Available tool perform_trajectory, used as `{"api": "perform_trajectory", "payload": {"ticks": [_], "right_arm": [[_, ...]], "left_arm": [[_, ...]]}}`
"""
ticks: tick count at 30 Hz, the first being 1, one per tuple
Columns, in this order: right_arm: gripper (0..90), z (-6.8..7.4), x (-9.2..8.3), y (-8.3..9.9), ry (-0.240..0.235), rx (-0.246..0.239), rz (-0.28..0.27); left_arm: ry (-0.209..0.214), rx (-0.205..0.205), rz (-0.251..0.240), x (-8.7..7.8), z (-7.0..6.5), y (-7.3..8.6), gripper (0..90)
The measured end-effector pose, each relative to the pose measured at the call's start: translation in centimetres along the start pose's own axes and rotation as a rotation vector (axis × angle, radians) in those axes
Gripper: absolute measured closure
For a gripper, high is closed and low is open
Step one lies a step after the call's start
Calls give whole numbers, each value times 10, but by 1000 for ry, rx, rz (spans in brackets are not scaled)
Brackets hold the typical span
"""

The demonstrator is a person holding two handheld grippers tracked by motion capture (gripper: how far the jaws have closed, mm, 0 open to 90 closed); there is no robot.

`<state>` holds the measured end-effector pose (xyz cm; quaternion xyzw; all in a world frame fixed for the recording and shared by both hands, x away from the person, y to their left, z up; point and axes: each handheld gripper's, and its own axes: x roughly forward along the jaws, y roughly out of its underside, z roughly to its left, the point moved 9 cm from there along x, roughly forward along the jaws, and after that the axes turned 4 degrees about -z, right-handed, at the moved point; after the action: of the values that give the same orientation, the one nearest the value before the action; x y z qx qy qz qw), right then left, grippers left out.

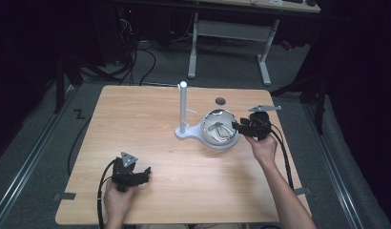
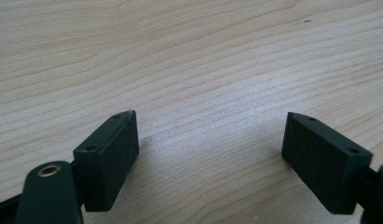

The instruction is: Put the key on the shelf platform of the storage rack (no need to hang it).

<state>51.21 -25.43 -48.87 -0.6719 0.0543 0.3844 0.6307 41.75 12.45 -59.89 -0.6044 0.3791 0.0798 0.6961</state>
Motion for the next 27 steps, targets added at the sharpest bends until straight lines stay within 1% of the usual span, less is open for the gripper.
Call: {"api": "perform_trajectory", "payload": {"ticks": [4, 6, 9, 13, 18, 19, 22, 23, 27], "right_arm": [[523, -3, -8, 1, -3, 7, -10], [524, -4, -12, 1, -2, 11, -32], [504, -7, -16, 6, 6, 18, -33], [508, -11, -22, 10, 18, 26, -26], [523, -11, -32, 9, 16, 31, -71], [522, -11, -33, 12, 14, 36, -64], [520, -13, -35, 17, 28, 23, -46], [520, -13, -37, 18, 31, 17, -51], [517, -16, -42, 24, 33, 36, -59]], "left_arm": [[0, 0, 0, 0, 0, 0, 192], [0, 0, 0, 0, 0, 0, 192], [0, 0, 0, 0, 0, 0, 192], [0, 0, 0, 0, 0, 0, 192], [0, 0, 0, 0, 0, 0, 192], [0, 0, 0, 0, 0, 0, 192], [0, 0, 0, 0, 0, 0, 192], [0, 0, 0, 0, 0, 0, 192], [0, 1, 0, 0, 0, 0, 192]]}}
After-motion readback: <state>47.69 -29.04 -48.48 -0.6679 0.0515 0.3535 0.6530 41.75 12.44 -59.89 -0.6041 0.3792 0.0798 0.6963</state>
